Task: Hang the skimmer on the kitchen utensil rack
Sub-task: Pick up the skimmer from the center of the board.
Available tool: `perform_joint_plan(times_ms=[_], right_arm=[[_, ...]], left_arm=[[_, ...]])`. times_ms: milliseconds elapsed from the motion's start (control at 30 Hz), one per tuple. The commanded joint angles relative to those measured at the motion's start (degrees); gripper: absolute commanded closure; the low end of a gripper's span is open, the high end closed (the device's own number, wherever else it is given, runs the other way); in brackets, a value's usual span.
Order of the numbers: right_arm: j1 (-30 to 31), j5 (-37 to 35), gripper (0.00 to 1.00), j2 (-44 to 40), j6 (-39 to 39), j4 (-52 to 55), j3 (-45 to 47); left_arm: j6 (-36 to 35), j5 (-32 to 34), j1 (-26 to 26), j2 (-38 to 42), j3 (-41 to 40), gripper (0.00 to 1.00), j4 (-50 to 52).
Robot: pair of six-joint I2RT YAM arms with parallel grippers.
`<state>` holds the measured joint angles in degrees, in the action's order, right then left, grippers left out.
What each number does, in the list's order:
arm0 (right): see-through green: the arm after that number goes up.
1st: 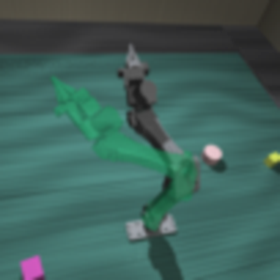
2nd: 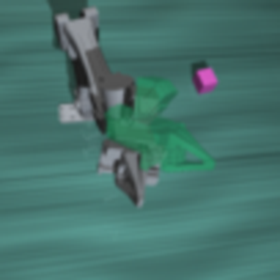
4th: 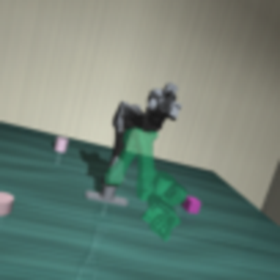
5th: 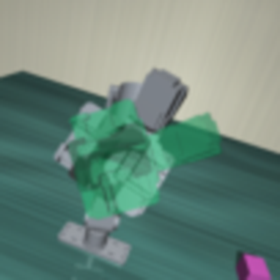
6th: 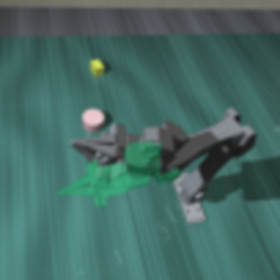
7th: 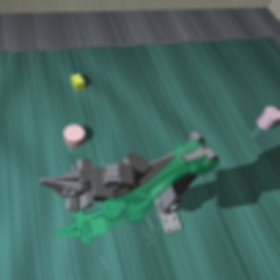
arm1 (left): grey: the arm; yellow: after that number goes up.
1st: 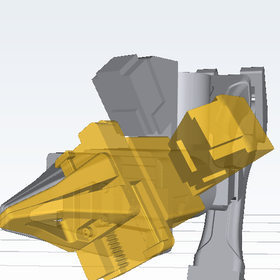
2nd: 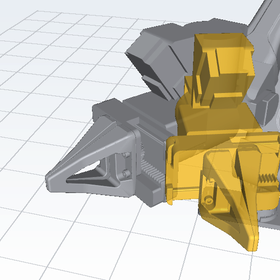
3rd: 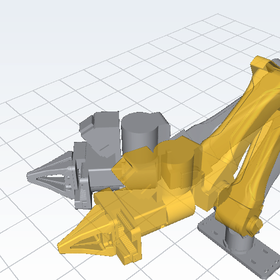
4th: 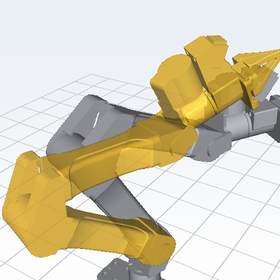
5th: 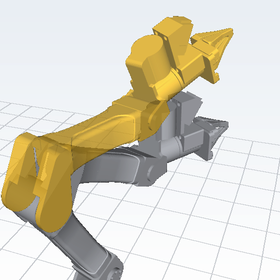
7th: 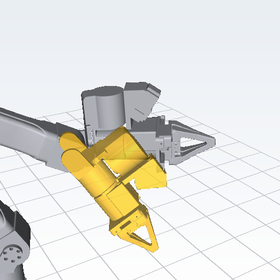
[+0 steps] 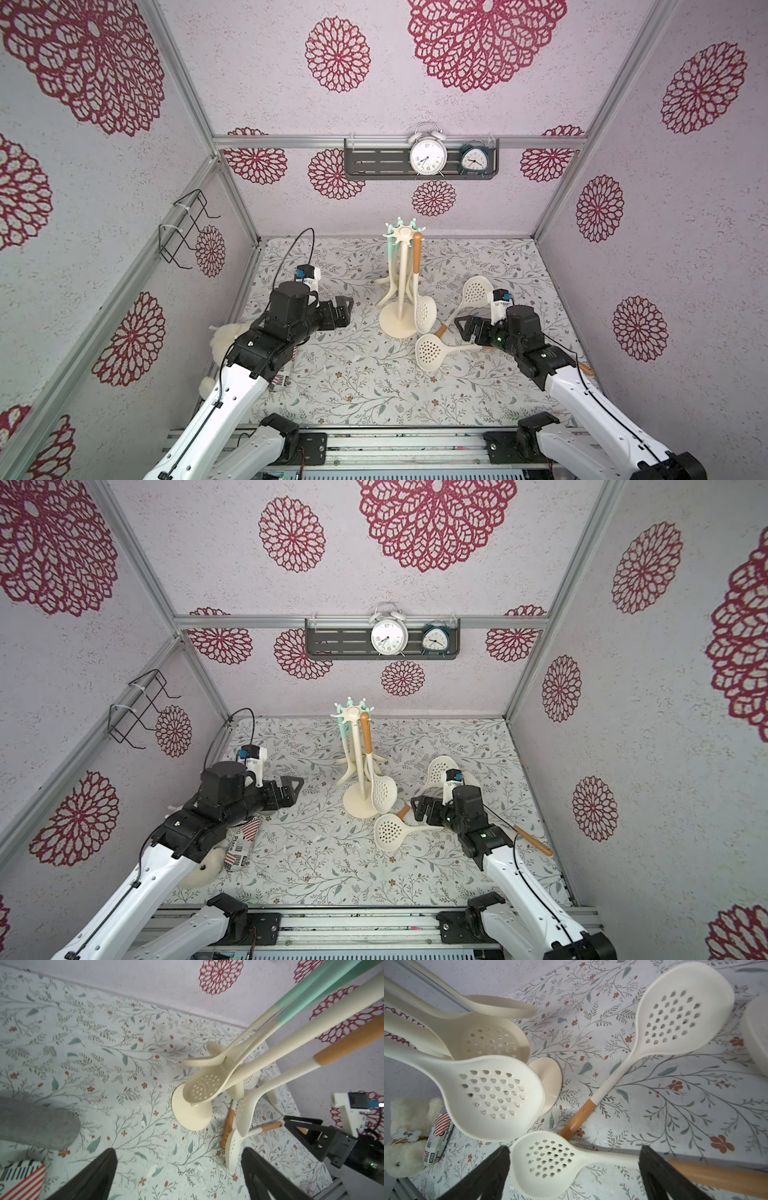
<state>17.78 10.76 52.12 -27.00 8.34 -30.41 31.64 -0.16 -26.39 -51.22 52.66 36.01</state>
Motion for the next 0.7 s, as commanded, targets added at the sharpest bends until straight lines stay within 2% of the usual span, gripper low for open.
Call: perform_joint_plan(times_ms=[0, 133, 200, 267, 400, 533, 667], right_arm=[[-1.2, -3.6, 0.06, 3.2, 0.5, 1.2, -2.5], [-1.9, -7.3, 0.16, 8.4, 1.7, 6.4, -6.0], [-2.9, -8.4, 0.17, 9.3, 2.0, 7.4, -6.6], [-4.5, -7.2, 0.17, 10.1, 2.1, 7.8, -7.1], [-6.5, -3.3, 0.18, 11.3, 1.9, 8.0, -7.7], [-6.7, 0.8, 0.20, 10.1, -0.1, 6.2, -6.5], [-6.6, 3.6, 0.26, 8.3, -0.6, 4.4, -4.8]], left_arm=[[4.5, 7.8, -5.1, 1.9, -3.8, 0.03, -5.1], [7.5, 8.3, -9.7, 3.0, -8.8, 0.03, -8.2], [7.8, 6.9, -11.2, 3.7, -10.8, 0.03, -9.4], [8.4, 6.1, -13.5, 3.9, -13.3, 0.01, -11.6], [11.1, 4.8, -19.1, 1.4, -18.6, 0.09, -21.2], [14.6, 6.1, -24.9, -7.4, -20.9, 0.19, -32.5], [16.7, 6.6, -28.4, -19.8, -18.4, 0.26, -40.1]])
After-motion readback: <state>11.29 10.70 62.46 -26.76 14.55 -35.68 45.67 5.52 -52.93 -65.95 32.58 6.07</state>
